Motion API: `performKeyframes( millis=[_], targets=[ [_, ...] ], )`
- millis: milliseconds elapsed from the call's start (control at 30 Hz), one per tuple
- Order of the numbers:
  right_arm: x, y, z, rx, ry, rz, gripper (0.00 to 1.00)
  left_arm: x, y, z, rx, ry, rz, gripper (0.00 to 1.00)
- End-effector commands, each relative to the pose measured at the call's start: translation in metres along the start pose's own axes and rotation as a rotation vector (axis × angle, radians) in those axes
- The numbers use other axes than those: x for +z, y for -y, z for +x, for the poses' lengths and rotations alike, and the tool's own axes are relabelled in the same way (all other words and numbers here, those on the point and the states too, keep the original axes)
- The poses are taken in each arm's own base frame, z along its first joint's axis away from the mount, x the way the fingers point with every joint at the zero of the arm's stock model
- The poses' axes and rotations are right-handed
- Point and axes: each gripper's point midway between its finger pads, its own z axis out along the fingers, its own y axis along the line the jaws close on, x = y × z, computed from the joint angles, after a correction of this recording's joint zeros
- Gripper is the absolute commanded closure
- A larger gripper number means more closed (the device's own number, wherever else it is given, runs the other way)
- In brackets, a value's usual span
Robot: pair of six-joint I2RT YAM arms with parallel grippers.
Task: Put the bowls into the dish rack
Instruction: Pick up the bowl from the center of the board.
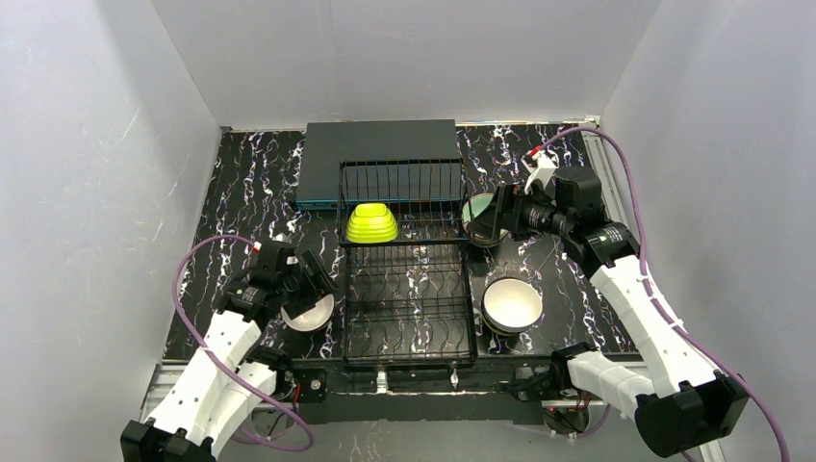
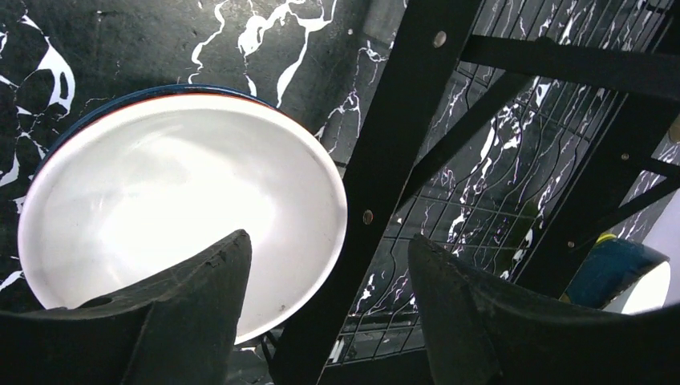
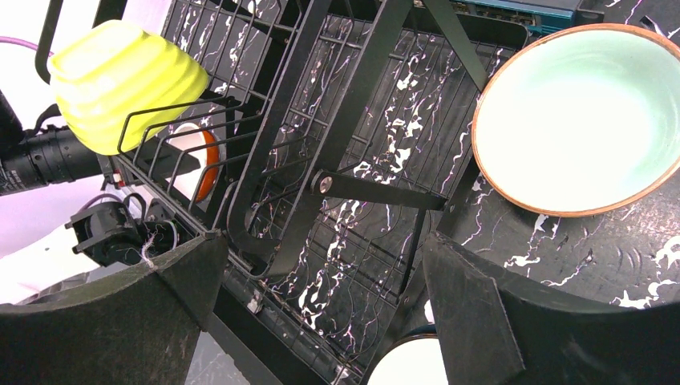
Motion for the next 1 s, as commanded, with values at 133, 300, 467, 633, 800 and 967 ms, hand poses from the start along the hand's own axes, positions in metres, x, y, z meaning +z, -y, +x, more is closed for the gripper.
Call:
performKeyframes(
  millis=[133,300,467,633,800,967],
  targets=[
    [-0.005,-0.004,-0.011,-0.039,0.042,-0.006,0.01,0.008,0.0,-0.011,-0.056,0.027,-0.029,0.4],
    [-0.006,-0.003,-0.01,-0.037,0.043,-0.005,0.01,0.018,-0.004,-0.009,-0.063,0.007,-0.051,0.43],
    [-0.005,-0.003,-0.009,-0.036,0.041,-0.005,0.01,0.025,-0.008,-0.007,-0.065,-0.003,-0.062,0.43],
    [-0.005,-0.003,-0.01,-0.035,0.046,-0.006,0.01,0.033,-0.011,-0.001,-0.077,-0.028,-0.072,0.45],
    [-0.005,-0.004,-0.01,-0.035,0.045,-0.009,0.01,0.039,-0.015,0.002,-0.089,-0.038,-0.083,0.58],
    [-0.005,-0.004,-0.011,-0.034,0.045,-0.009,0.01,0.033,-0.009,0.0,-0.089,-0.031,-0.057,0.69]
  ],
)
